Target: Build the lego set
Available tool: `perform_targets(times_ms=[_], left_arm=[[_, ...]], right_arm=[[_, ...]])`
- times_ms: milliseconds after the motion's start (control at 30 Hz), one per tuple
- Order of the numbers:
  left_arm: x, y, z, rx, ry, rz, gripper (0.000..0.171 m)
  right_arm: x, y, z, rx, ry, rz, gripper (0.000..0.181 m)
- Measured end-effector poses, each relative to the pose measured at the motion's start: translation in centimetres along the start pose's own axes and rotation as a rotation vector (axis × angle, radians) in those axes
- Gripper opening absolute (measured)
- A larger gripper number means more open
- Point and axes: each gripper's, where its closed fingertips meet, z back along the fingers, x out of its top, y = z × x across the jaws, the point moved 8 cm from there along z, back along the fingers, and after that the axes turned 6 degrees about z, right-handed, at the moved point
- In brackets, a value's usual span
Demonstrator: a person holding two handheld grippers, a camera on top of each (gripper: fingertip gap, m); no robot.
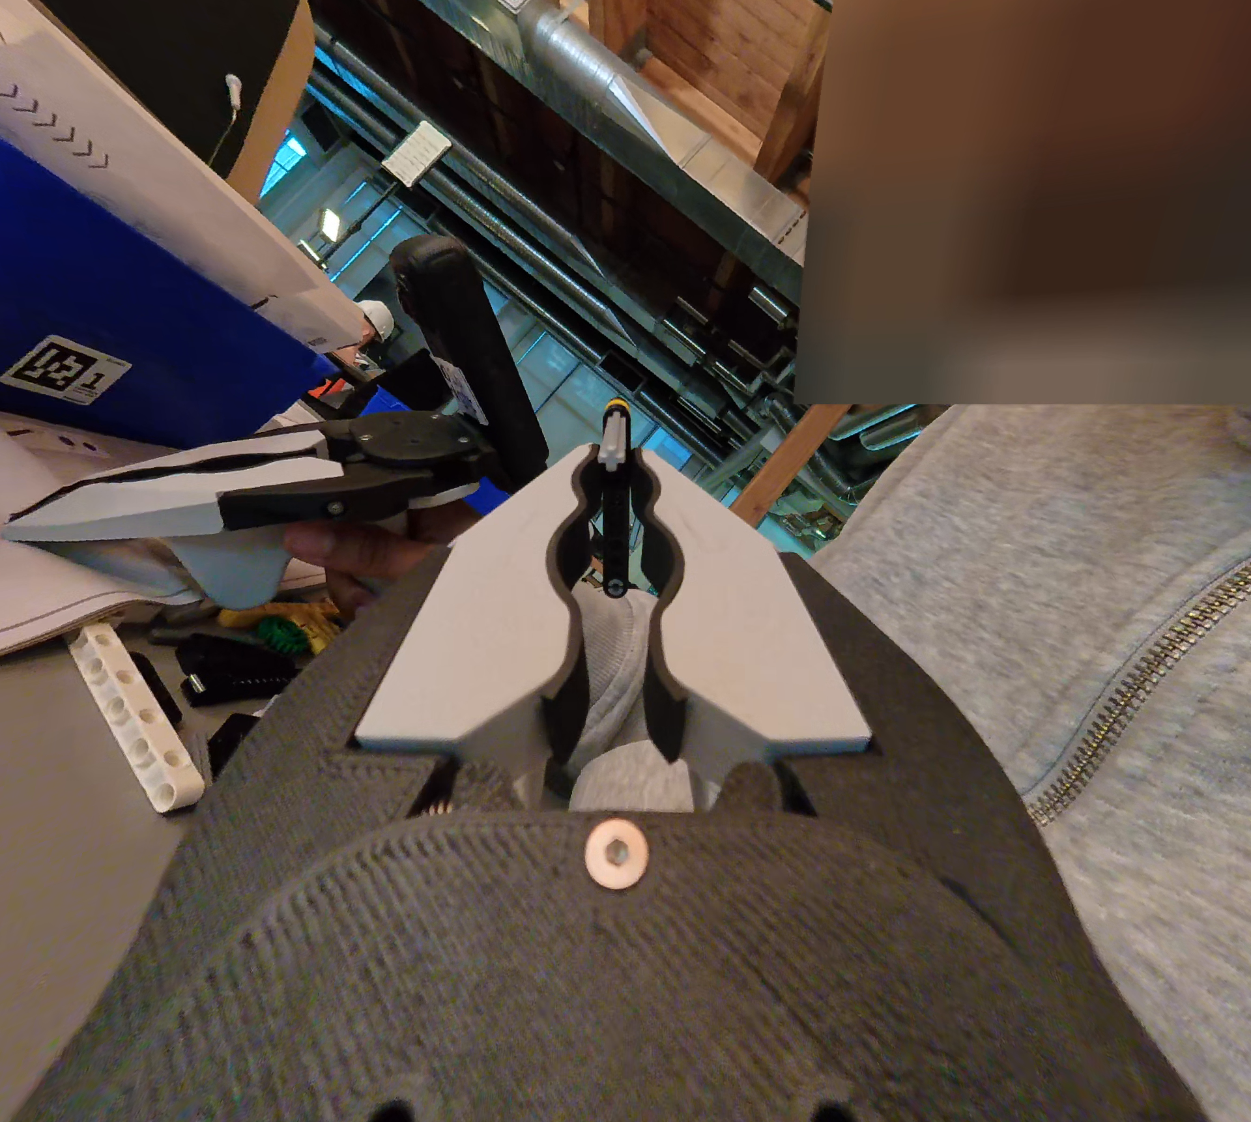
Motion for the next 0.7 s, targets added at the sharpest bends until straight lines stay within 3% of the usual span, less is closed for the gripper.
perform_targets(times_ms=[33,333,700], left_arm=[[0.0,0.0,0.0,0.000,0.000,0.001,0.005],[-1.2,0.3,-0.9,-0.008,0.083,0.063,0.005],[-2.1,0.4,-1.4,0.019,0.135,0.068,0.005]], right_arm=[[0.0,0.0,0.0,0.005,-0.003,0.007,0.000],[0.9,-1.0,4.2,0.060,-0.184,-0.083,0.000],[-2.3,-0.9,9.9,0.039,-0.266,-0.158,0.009]])
